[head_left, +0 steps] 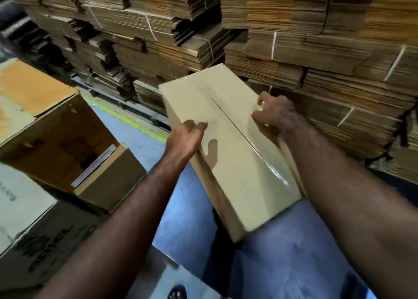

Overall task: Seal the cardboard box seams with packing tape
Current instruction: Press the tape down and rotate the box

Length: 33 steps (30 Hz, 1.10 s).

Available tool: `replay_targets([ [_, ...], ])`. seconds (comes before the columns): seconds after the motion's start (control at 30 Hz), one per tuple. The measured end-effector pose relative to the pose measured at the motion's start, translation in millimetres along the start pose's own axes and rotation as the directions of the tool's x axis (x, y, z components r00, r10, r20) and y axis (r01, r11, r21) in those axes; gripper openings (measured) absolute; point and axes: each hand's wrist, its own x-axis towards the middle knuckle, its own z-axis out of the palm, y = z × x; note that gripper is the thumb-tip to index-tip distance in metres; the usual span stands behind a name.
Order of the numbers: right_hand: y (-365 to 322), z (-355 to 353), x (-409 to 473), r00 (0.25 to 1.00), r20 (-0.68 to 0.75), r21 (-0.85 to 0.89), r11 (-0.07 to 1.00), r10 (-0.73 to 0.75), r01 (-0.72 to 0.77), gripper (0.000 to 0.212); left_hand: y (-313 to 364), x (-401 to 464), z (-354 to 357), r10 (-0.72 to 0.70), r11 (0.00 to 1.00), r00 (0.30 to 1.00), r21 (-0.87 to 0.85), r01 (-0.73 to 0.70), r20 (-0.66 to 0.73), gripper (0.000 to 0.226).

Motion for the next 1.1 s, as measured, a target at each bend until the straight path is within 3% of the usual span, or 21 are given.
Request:
replay_targets([
  [0.1,40,-4,-28,0.985,-0.011,0.039,0.985,0.170,-0.169,0.056,28,19,24,0.114,0.981,0.981,0.137,-0.136,0.155,0.062],
  [0.23,91,-3,-94,0.939,-0.068,0.103,0.939,0.337,-0.329,0.058,49,25,59,0.210,0.930,0.901,0.206,-0.304,0.379,0.049],
  [0.33,114,1,-151,0.922,-0.079,0.126,0.921,0.380,-0.369,0.063,44,4,73,0.305,0.874,0.828,0.208,-0.440,0.470,0.053],
  [0.47,120,31,-229,0.925,-0.061,0.210,0.911,0.375,-0.356,0.082,9,-45,63,0.412,0.725,0.701,0.256,-0.639,0.582,0.055],
  [0.63,87,78,-333,0.936,-0.083,0.330,0.895,0.343,-0.299,0.088,-57,-95,25,0.553,0.641,0.620,0.191,-0.743,0.556,0.076],
  [0.87,55,121,-417,0.934,-0.157,0.299,0.917,0.320,-0.264,0.103,-96,-148,-11,0.527,0.637,0.541,0.116,-0.762,0.656,0.117],
  [1.1,57,129,-402,0.891,-0.259,0.257,0.916,0.372,-0.307,0.094,-89,-150,0,0.504,0.669,0.574,0.129,-0.732,0.645,0.111],
])
